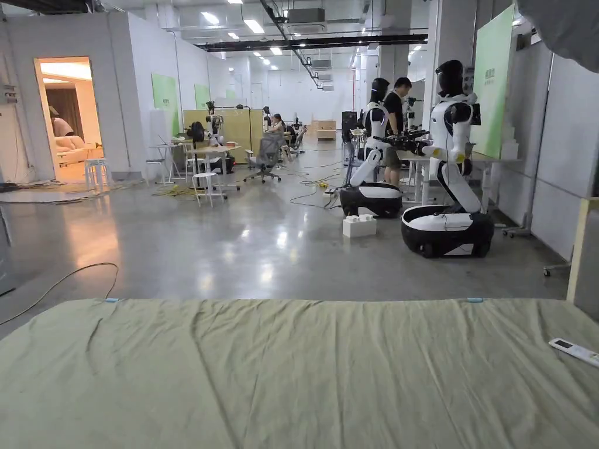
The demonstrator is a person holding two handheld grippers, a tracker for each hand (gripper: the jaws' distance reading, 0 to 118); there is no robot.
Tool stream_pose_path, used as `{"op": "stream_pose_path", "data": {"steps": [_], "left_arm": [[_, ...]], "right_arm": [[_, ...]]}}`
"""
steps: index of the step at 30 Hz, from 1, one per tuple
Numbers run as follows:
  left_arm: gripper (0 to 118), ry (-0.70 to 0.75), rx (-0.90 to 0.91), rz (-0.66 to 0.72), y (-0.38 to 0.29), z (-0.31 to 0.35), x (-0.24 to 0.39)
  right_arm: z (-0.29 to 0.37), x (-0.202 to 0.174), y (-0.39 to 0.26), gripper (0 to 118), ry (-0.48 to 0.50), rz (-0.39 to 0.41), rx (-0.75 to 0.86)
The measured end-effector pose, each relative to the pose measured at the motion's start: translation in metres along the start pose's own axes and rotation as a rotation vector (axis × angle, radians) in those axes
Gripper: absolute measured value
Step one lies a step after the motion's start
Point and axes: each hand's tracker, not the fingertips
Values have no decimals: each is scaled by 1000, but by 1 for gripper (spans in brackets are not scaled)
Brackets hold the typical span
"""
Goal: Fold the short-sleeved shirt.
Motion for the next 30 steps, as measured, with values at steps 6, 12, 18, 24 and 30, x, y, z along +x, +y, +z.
{"op": "stream_pose_path", "data": {"steps": [6, 12, 18, 24, 30], "left_arm": [[3, -5, 1, -18, 0, -1, 5], [3, -21, -6, -18, 2, -1, 4], [3, -27, -13, -31, 1, -2, 7], [3, -37, -27, -29, -2, -5, 5], [3, -60, -68, 76, -14, -12, -22]], "right_arm": [[2, -7, 1, 0, 17, 49, 10], [2, -4, 3, 0, 28, 34, 11], [1, -6, 2, 0, 23, 53, 6], [0, -6, 0, 0, 32, 53, -2], [-6, -6, -11, 0, 44, 57, -39]]}}
